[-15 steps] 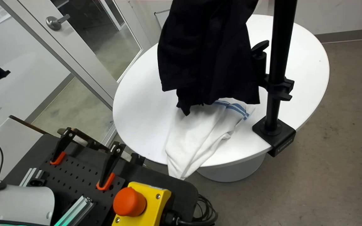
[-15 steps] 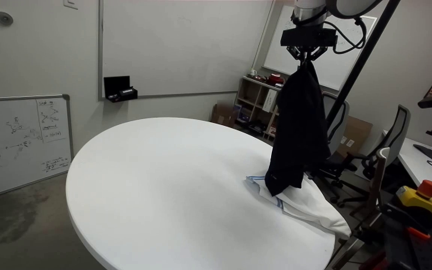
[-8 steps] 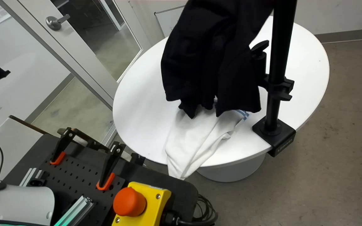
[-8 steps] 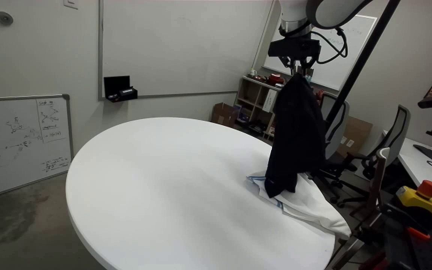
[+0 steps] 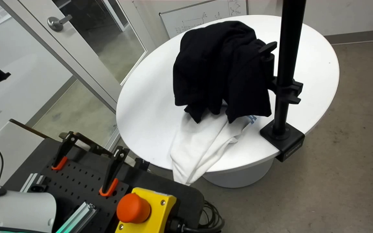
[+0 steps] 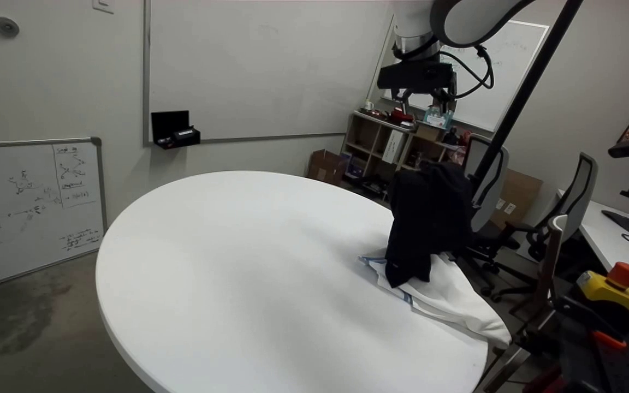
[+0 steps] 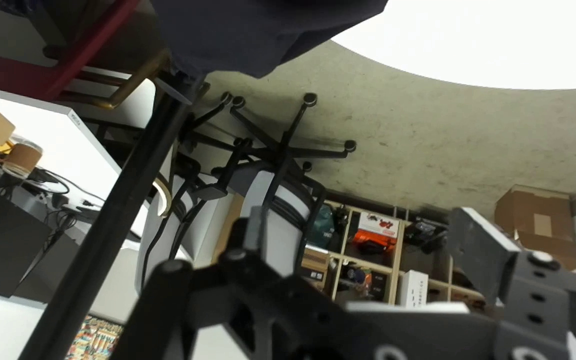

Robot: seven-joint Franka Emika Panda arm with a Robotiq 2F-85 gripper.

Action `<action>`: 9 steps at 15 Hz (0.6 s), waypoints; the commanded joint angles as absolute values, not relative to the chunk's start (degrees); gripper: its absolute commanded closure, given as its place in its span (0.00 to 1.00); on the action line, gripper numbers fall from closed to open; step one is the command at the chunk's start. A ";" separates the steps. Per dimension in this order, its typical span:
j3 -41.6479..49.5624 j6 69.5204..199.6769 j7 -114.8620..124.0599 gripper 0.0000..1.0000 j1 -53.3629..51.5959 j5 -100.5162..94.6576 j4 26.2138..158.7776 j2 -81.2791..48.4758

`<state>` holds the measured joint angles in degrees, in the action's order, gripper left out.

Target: Pick the black garment on the table and put it on the stand

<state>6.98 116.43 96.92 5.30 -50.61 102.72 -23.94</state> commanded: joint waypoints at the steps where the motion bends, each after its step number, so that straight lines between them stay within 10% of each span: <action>1: 4.78 121.54 90.50 0.00 4.25 -46.64 107.96 -19.95; 9: 5.22 122.08 90.68 0.00 2.18 -46.27 109.11 -19.75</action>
<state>3.90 121.94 90.99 3.40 -46.79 109.14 -19.73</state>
